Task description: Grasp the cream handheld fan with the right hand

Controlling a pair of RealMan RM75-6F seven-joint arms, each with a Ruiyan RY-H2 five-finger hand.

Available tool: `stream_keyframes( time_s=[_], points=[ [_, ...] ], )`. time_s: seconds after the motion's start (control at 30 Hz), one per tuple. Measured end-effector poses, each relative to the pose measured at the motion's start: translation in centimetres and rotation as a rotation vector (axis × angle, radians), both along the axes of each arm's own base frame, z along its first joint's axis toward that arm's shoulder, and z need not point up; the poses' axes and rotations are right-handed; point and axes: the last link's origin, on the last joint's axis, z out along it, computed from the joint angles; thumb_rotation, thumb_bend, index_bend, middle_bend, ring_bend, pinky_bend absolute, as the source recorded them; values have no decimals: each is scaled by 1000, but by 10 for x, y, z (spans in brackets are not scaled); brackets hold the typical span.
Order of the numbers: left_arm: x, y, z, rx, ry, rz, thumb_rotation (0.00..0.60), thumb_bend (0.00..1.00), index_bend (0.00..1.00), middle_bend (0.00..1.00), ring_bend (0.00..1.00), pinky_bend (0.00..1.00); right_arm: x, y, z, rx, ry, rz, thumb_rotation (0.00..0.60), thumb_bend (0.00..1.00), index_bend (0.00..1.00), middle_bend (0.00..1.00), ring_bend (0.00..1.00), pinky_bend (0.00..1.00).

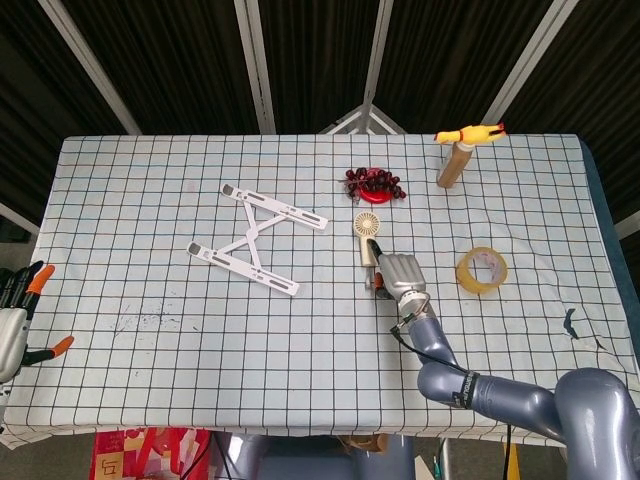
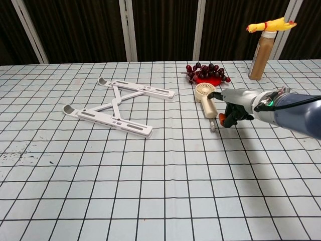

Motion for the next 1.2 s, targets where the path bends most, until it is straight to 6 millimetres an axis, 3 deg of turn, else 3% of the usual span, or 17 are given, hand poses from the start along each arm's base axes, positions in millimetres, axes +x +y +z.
stream_keyframes(
  time_s=[0.5, 0.7, 0.87, 0.97, 1.07, 1.2],
  points=[
    [0, 0, 1, 4, -13, 2, 600, 6, 0, 0, 0, 0, -7, 5, -10, 29, 39, -18, 600, 731, 0, 848, 902, 874],
    [0, 1, 1, 4, -14, 2, 600, 6, 0, 0, 0, 0, -4, 3, -5, 13, 33, -11, 600, 730, 0, 848, 902, 874],
    [0, 1, 1, 9, -12, -2, 600, 6, 0, 0, 0, 0, 8, -6, 11, -65, -4, 19, 600, 731, 0, 848, 890, 867],
    [0, 1, 1, 10, -11, -2, 600, 6, 0, 0, 0, 0, 18, -9, 26, -118, -45, 49, 600, 731, 0, 830, 832, 815],
    [0, 0, 1, 15, -9, -5, 600, 7, 0, 0, 0, 0, 25, -8, 43, -167, -86, 82, 600, 731, 0, 727, 732, 736],
    [0, -1, 2, 21, -5, -7, 600, 7, 0, 0, 0, 0, 21, 2, 71, -231, -118, 130, 600, 719, 0, 491, 500, 473]
  ],
)
